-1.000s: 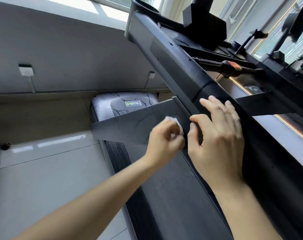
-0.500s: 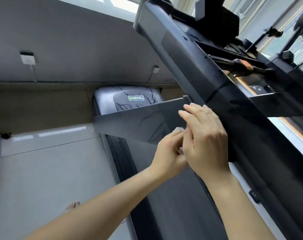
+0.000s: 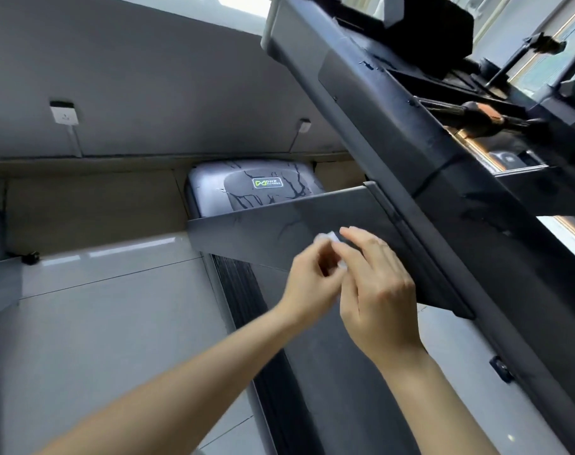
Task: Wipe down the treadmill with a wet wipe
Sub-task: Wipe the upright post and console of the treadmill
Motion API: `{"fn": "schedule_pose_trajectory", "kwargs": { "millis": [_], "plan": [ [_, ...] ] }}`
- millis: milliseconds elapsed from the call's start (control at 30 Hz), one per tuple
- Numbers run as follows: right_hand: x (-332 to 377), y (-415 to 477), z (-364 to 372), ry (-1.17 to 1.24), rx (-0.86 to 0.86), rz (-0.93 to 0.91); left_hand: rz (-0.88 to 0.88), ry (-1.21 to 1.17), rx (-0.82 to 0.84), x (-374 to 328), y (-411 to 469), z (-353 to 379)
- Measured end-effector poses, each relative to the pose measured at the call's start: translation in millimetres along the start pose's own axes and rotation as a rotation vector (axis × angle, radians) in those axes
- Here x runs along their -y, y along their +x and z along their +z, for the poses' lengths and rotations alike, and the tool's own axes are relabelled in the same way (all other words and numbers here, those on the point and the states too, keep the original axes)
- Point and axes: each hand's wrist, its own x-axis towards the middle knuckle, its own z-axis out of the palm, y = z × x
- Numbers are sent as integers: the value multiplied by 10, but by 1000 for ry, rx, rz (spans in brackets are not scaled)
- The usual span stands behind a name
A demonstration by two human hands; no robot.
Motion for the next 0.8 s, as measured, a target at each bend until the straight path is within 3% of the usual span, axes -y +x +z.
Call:
{"fn": "schedule_pose_trajectory", "kwargs": {
  "millis": [100, 167, 267, 400, 500, 633, 800],
  "plan": [
    [-3, -197, 68, 56, 7, 23, 19, 58, 176, -48, 13, -118],
    [-10, -256, 126, 51, 5, 47, 10, 113, 147, -100, 315, -286],
    [21, -221, 234, -20, -7, 92, -139, 136, 25, -91, 848, -597],
    [110, -165, 393, -100, -11, 179, -373, 196, 97, 148, 928, -855],
    [230, -224, 570, -18, -2, 288, -493, 178, 298, 169, 723, -879],
    [464, -141, 960, 185, -21, 612, -587, 50, 595, 36, 809, -1022],
    [826, 194, 1320, 201, -227, 858, -789, 5, 973, -194, 1313, -1353]
  ]
}}
